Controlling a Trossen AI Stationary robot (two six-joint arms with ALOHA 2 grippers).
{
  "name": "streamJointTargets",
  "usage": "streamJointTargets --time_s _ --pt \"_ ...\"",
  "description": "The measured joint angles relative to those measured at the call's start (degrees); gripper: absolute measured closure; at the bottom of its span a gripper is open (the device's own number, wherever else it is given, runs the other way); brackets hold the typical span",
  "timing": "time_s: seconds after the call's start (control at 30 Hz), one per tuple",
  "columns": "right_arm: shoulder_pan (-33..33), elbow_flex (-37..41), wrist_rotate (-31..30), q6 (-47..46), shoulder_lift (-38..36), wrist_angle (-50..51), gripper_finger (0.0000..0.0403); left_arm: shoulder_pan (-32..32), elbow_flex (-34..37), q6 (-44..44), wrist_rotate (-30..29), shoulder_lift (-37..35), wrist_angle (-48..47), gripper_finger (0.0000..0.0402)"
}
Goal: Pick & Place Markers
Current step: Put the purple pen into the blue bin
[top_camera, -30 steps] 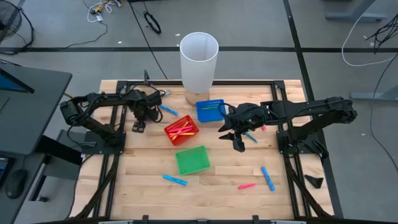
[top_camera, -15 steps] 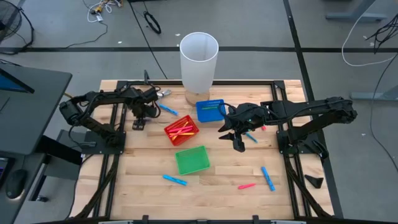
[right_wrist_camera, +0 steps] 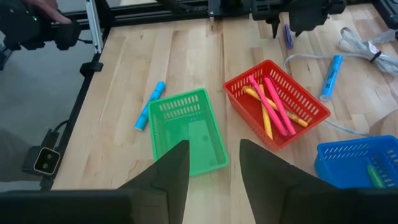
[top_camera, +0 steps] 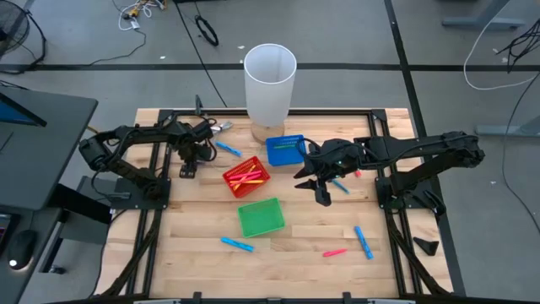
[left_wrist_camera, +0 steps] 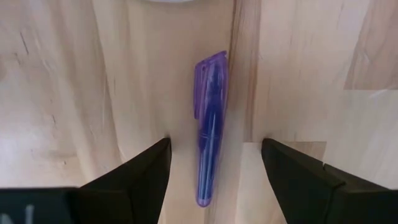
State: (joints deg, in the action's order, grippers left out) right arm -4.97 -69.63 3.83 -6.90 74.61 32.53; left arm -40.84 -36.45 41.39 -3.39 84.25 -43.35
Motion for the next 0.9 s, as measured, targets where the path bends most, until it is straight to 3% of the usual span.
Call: streamJointTargets --time_s 0.13,0.43,0.57,0.77,0.9 --pt "0.00 0.00 -0.12 0.02 0.00 -0.43 0.0261 0.00 0.02 -0.21 0.44 0.00 0.00 0.0176" --pt "-0.01 0.00 -0.10 0.06 0.00 -0.41 0.0261 0.00 0.09 -0.81 2.33 0.03 0.14 0.0313" --pt "0.00 0.00 -0.08 1.63 0.00 -0.39 0.0261 0.20 0.09 -5.99 3.04 0.04 0.00 0.0366" --pt "0.00 0.00 -0.23 2.03 0.00 -0.39 0.0261 0.22 -1.37 -19.77 4.51 0.18 -1.97 0.0367" --pt "0.00 0.00 -1.78 1.90 0.00 -0.39 0.0261 2.38 -3.05 -22.41 6.04 -2.38 -4.17 0.0367"
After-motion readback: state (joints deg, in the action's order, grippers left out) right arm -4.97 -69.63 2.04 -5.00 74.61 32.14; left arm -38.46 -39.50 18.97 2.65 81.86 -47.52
